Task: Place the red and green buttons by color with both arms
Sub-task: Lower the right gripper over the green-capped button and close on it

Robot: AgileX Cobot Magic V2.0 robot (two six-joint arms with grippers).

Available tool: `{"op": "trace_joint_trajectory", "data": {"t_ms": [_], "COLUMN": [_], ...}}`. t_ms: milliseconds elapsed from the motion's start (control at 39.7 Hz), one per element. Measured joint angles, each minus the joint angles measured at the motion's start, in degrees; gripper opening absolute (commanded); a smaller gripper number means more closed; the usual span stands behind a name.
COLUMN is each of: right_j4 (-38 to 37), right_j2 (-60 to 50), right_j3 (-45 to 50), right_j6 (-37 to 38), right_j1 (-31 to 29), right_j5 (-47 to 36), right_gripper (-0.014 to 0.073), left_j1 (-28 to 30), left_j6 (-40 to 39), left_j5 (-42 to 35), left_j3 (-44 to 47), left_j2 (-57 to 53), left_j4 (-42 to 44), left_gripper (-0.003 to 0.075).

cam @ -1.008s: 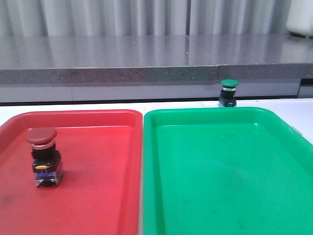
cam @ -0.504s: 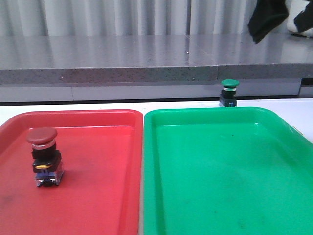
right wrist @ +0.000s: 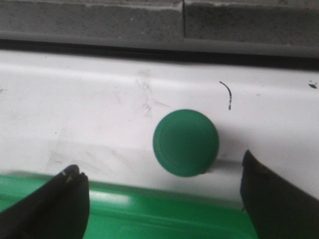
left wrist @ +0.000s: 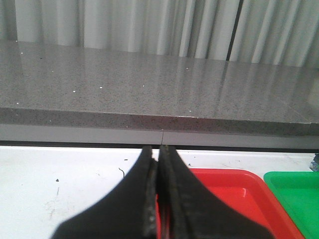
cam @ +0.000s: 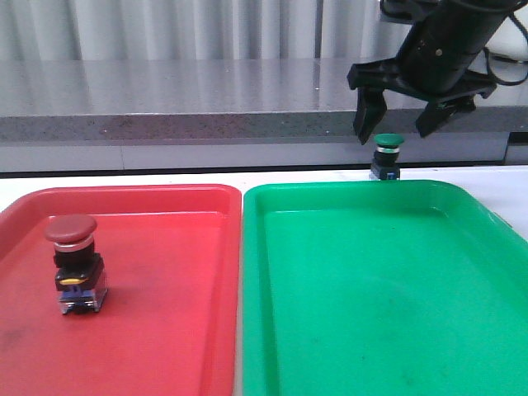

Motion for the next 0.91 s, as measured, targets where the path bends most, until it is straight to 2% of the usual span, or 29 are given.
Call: {"op": "trace_joint_trajectory", "data": {"t_ms": [303,681,782,908], "right_j4": [0.0,0.0,0.0,0.0], "right_j2": [7.9,11.09,11.09,11.09], "right_j3": [-6.62,-7.66,-7.66,-7.66], "right_j6": [1.02,1.53,1.66,1.66], "right_j1": [-0.44,-1.64,-1.64,-1.64], "right_j5": [0.24,-0.34,-0.51,-0.51], "right_gripper": [0.0633,0.0627,0.0528,0.0303], "left_j1": [0.0,0.0,0.0,0.0], "left_j6": [0.0,0.0,0.0,0.0], "left_j5": [0.0,0.0,0.0,0.0], "left_j3": [0.0,0.0,0.0,0.0], "left_j2": [0.0,0.0,0.0,0.0], "left_j4": [0.0,0.0,0.0,0.0], "left_gripper": [-0.002,-0.002,-0.002,-0.002]}}
